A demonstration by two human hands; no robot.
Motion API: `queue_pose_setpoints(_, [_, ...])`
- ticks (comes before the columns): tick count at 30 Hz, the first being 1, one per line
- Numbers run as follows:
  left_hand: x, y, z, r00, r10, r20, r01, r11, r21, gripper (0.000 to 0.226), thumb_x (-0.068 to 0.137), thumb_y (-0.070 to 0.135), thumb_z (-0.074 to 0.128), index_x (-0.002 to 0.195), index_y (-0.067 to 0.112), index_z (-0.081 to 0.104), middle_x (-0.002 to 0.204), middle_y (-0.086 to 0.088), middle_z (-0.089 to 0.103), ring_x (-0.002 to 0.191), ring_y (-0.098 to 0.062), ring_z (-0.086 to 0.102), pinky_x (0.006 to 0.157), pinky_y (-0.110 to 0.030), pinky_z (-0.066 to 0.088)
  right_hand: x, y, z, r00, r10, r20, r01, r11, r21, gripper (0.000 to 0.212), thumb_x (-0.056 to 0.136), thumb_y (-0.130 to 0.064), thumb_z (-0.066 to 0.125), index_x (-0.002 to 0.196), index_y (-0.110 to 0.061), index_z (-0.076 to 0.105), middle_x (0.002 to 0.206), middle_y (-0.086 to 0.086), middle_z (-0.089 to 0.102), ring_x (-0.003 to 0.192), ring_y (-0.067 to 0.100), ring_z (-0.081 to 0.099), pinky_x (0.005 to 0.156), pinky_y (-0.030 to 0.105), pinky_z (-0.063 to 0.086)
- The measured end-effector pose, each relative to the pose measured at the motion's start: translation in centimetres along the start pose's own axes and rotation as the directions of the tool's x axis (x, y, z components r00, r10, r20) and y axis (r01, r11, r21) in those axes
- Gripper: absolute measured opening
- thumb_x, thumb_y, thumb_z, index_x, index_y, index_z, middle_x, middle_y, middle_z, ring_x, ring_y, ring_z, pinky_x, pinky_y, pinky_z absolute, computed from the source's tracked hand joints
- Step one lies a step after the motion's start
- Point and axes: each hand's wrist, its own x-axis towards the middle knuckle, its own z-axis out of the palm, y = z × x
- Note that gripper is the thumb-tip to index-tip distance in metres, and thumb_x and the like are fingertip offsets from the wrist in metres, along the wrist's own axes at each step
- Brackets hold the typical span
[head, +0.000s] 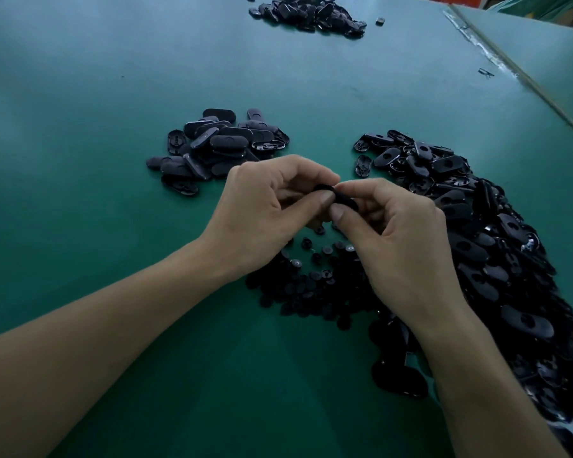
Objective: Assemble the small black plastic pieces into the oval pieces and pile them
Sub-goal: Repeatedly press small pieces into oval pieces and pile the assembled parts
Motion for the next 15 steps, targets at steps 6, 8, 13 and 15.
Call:
queue_pose_setpoints(6, [0.14, 0.13, -0.14, 0.996, -0.003, -0.087, 0.004, 1.000, 0.015, 0.014, 0.095, 0.008, 0.062, 0.101, 0.019, 0.068, 0.081, 0.003, 0.074, 0.074, -0.012, 0.075, 0.066, -0.026, 0.060, 0.11, 0.10, -0.20, 0.998, 0.005, -0.064, -0.005, 1.000, -0.002, 0.008, 0.091, -0.022, 0.073, 0.087, -0.028, 0.072, 0.075, -0.009, 0.071, 0.067, 0.012, 0.066, 0.065, 0.037, 0.055])
queue_pose_setpoints(8, [0.37, 0.08, -0.39, 0.990, -0.068, -0.127, 0.065, 0.997, -0.029, 0.013, 0.096, 0.005, 0.062, 0.097, 0.016, 0.068, 0.079, -0.002, 0.074, 0.070, -0.017, 0.075, 0.062, -0.028, 0.059, 0.18, 0.13, -0.34, 0.997, 0.016, -0.081, -0.014, 1.000, 0.023, 0.004, 0.091, -0.024, 0.073, 0.088, -0.027, 0.073, 0.075, -0.006, 0.070, 0.065, 0.015, 0.064, 0.063, 0.041, 0.054])
queue_pose_setpoints(13, [0.52, 0.11, -0.60, 0.982, -0.106, -0.154, 0.096, 0.993, -0.068, 0.012, 0.095, 0.004, 0.064, 0.092, 0.015, 0.070, 0.073, -0.003, 0.074, 0.062, -0.020, 0.073, 0.056, -0.026, 0.057, 0.14, 0.17, -0.10, 0.997, 0.025, -0.072, -0.021, 0.998, 0.056, 0.008, 0.090, -0.022, 0.075, 0.085, -0.028, 0.073, 0.074, -0.008, 0.070, 0.062, 0.010, 0.062, 0.059, 0.029, 0.054])
queue_pose_setpoints(15, [0.45, 0.18, -0.49, 0.981, -0.105, -0.162, 0.095, 0.993, -0.072, 0.012, 0.095, 0.004, 0.064, 0.092, 0.015, 0.070, 0.072, -0.003, 0.074, 0.061, -0.020, 0.072, 0.056, -0.027, 0.057, 0.09, 0.27, 0.08, 0.998, 0.023, -0.060, -0.020, 0.999, 0.050, 0.009, 0.089, -0.021, 0.076, 0.084, -0.029, 0.074, 0.073, -0.011, 0.070, 0.062, 0.007, 0.062, 0.059, 0.023, 0.053])
